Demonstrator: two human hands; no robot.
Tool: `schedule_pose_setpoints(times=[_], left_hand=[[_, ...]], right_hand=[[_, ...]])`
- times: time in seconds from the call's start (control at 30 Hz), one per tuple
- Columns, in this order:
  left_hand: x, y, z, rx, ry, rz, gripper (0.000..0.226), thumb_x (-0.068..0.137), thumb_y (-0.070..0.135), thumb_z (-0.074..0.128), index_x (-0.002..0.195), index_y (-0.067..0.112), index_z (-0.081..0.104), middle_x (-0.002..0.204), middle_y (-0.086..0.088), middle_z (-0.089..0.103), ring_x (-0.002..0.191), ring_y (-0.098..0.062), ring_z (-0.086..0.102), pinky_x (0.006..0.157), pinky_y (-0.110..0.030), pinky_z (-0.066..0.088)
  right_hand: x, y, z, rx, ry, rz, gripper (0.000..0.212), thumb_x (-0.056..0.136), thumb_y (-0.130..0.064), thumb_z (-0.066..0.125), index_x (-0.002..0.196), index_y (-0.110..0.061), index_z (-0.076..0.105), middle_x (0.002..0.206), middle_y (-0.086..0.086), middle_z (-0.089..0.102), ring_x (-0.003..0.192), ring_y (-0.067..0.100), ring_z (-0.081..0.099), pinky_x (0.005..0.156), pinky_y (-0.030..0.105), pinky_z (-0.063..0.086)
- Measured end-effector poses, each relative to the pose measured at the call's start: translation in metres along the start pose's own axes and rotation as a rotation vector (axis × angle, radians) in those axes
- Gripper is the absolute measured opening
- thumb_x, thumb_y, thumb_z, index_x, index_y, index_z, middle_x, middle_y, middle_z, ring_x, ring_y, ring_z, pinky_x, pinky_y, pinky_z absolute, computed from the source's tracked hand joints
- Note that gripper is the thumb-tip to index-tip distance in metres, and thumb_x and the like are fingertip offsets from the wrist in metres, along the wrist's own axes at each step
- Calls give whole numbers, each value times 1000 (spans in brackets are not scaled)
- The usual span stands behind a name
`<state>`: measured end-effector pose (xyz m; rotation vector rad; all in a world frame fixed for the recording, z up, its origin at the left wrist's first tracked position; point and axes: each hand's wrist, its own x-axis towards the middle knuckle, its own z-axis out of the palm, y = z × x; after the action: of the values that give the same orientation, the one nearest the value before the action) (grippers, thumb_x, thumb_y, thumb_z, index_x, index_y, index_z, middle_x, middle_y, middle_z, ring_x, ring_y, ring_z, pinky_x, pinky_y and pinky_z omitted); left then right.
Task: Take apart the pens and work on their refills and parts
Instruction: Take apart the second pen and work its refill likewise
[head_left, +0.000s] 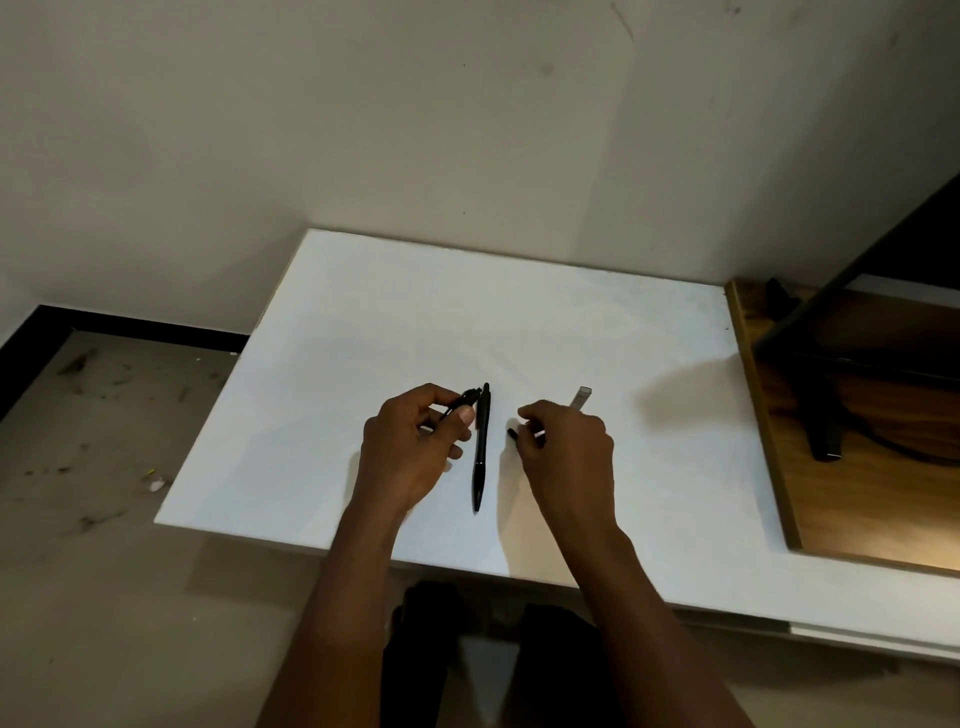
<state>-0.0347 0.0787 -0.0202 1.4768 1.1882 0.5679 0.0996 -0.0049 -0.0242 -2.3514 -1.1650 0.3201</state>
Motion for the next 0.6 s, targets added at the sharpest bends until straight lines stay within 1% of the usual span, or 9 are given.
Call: schedule_pose_setpoints(times=[0.03,0.07,0.17,0.43,0.5,0.6], left_hand=[[0,0,0,4,-4,-1,11,93,27,71,101,20,74,79,-2,77,62,-11,72,46,-10,45],[0,0,1,7,-7,-3,11,93,27,71,101,20,74,79,-1,77,62,-11,72,46,-10,46],[0,0,2,1,-13,-11,11,92,27,71,101,20,74,77,0,77,60,-9,71,45,-11,45],[1,-2,2,-6,-21,-16,8,92,26,72,97,21,74,75,1,76,58,-7,70,44,-10,44],[1,-2,3,-14,-25,-14,6,92,25,72,96,22,74,74,1,76,58,-8,70,44,-11,45],[1,0,4,-40,-35,-16,5,93,25,71,96,23,73,75,1,77,60,-11,71,44,-12,45]], right_hand=[[0,-1,1,-26,-4,21,16,98,-16,60,109,-15,73,99,4,76,91,26,70,77,33,52],[1,-1,3,-56,-10,43,16,99,-16,58,108,-16,72,100,4,75,90,25,69,75,32,51],[2,-1,6,-109,-22,88,17,100,-16,55,96,-15,72,95,4,73,86,26,66,65,29,42],[4,2,7,-153,-41,99,25,101,-12,51,94,-13,75,93,5,72,85,24,66,65,25,32],[3,1,5,-140,-43,97,25,101,-11,51,92,-12,75,91,5,73,85,24,66,66,26,34],[-3,-1,-4,-75,12,85,23,100,-12,54,90,-12,75,89,4,76,85,24,68,69,30,44]])
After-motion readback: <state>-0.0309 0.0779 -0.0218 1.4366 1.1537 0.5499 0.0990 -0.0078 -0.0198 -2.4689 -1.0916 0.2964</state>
